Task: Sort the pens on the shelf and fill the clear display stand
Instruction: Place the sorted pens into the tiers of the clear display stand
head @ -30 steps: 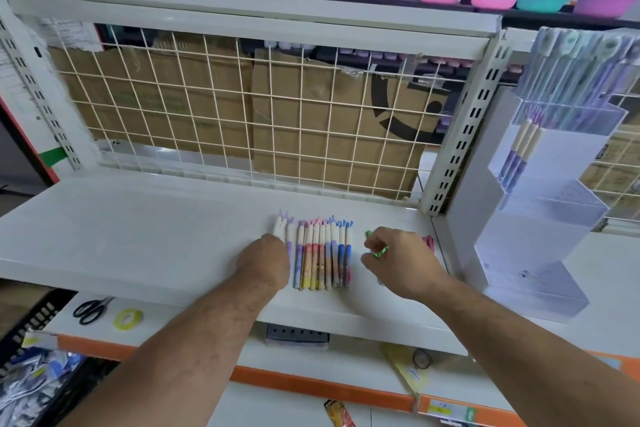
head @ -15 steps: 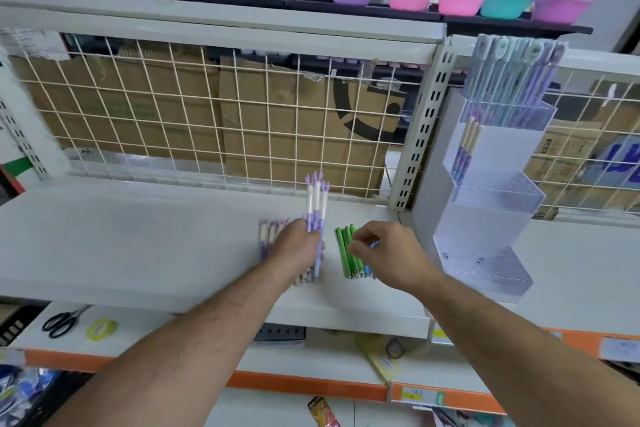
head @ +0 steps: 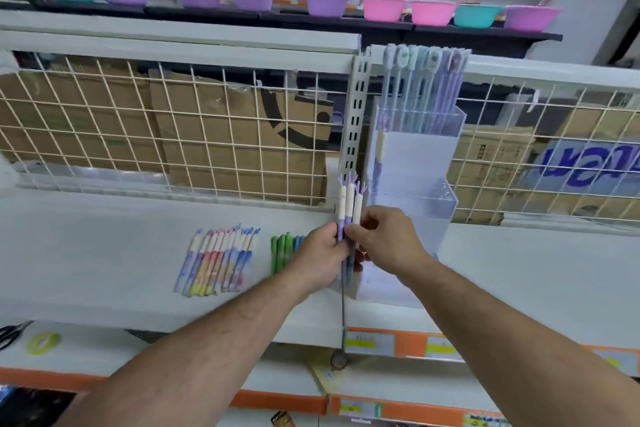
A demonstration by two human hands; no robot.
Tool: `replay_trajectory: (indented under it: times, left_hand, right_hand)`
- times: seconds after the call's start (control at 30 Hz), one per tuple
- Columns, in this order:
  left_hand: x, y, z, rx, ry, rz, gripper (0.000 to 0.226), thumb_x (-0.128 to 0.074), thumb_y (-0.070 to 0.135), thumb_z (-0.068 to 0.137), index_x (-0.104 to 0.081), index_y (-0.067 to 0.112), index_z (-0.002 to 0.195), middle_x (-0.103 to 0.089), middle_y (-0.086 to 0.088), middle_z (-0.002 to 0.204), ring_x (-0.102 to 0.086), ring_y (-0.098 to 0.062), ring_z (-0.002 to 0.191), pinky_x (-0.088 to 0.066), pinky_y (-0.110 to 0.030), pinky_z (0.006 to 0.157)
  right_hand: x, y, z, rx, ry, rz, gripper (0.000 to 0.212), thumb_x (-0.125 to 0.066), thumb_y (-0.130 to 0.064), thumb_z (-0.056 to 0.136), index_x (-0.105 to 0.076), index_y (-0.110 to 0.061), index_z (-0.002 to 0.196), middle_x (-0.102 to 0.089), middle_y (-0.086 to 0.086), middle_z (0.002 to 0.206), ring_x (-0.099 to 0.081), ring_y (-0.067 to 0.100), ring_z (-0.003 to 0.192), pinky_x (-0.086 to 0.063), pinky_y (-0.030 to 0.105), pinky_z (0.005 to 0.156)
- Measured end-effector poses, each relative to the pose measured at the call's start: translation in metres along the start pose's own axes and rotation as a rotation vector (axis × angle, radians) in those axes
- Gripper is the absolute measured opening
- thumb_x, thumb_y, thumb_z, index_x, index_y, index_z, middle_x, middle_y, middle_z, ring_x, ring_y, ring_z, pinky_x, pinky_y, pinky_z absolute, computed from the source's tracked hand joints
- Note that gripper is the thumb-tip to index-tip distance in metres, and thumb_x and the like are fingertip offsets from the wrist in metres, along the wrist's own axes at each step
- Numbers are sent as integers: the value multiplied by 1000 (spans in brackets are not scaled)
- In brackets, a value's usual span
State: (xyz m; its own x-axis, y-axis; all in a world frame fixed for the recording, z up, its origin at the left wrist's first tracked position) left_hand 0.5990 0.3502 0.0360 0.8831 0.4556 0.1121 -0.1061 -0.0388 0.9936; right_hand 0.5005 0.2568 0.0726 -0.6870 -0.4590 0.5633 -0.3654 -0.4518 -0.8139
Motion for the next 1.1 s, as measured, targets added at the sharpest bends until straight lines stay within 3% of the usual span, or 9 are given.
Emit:
replay_trajectory:
  times: [0.13, 0.23, 0.33, 0.43, 0.57, 0.67, 0.87, 1.1]
  left_hand:
    - [-34, 3, 12, -9, 30, 28, 22, -48, 5, 102, -65, 17, 108, -75, -4, 82, -74, -21, 77, -59, -31, 71]
    - [-52, -1, 23, 11, 127, -14, 21, -49, 11, 103, -67, 20, 110, -76, -8, 90, -74, -24, 81, -60, -37, 76]
    - [-63, -12, 32, 61, 258, 24, 22, -52, 28, 101, -65, 30, 119, -76, 2, 97, -73, -23, 93, -57, -48, 87]
    - [-68, -21, 33, 88, 343, 21, 22, -54, 32, 96, -64, 37, 116, -75, 9, 97, -71, -19, 98, -55, -50, 92]
    - [-71, -28, 34, 52, 323, -23, 18, -52, 33, 94, -63, 36, 108, -77, 6, 96, -74, -18, 94, -53, -58, 94]
    - [-73, -29, 34, 27, 308, 14, 13, -52, 38, 94, -63, 39, 100, -77, 10, 93, -74, -11, 91, -54, -52, 92]
    - [-71, -36, 39, 11, 324, 6, 11, -54, 27, 100, -64, 32, 103, -77, 11, 94, -74, -9, 91, -54, -40, 89]
    - [-69, -39, 39, 20, 331, 15, 12, -55, 25, 100, -64, 31, 101, -76, 12, 94, -74, -7, 90, -52, -35, 83]
  right_hand:
    - [33, 19, 5, 18, -64, 38, 28, -71, -20, 86, -58, -3, 68, -66, 14, 55, -68, 30, 48, -60, 50, 61]
    - [56, 26, 12, 57, -70, 32, 29, -70, -19, 89, -57, -5, 68, -67, 8, 55, -71, 28, 52, -61, 50, 60]
    - [80, 23, 23, 90, -64, 20, 24, -68, -20, 92, -62, -4, 75, -70, 6, 61, -72, 28, 59, -62, 48, 61]
    - [101, 15, 38, 131, -49, 31, 24, -68, -19, 94, -65, 2, 83, -71, 11, 69, -72, 16, 57, -63, 42, 58]
    - [116, 0, 62, 154, -20, 82, 17, -67, -18, 96, -67, -7, 84, -72, 6, 74, -71, 12, 60, -58, 27, 53]
    - [119, -11, 82, 185, 28, 82, 18, -66, -20, 97, -66, -10, 82, -72, 6, 76, -72, 11, 61, -58, 24, 51]
    - [112, -18, 108, 198, 79, 28, 19, -64, -24, 98, -66, -9, 86, -72, 3, 73, -73, 19, 72, -63, 46, 71]
    - [104, -16, 121, 222, 92, 24, 20, -63, -24, 99, -65, -11, 83, -71, 1, 70, -72, 18, 71, -63, 46, 71]
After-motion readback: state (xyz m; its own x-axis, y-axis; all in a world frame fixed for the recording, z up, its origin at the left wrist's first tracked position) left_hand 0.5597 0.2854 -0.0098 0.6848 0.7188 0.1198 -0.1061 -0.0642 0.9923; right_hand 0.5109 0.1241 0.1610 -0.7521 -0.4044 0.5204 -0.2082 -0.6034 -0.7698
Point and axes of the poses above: each hand's wrist, its own z-axis towards the middle knuckle, its own x-axis out of the back of the hand, y = z × x, the point moved 2 cm from there along z, towards the middle knuckle
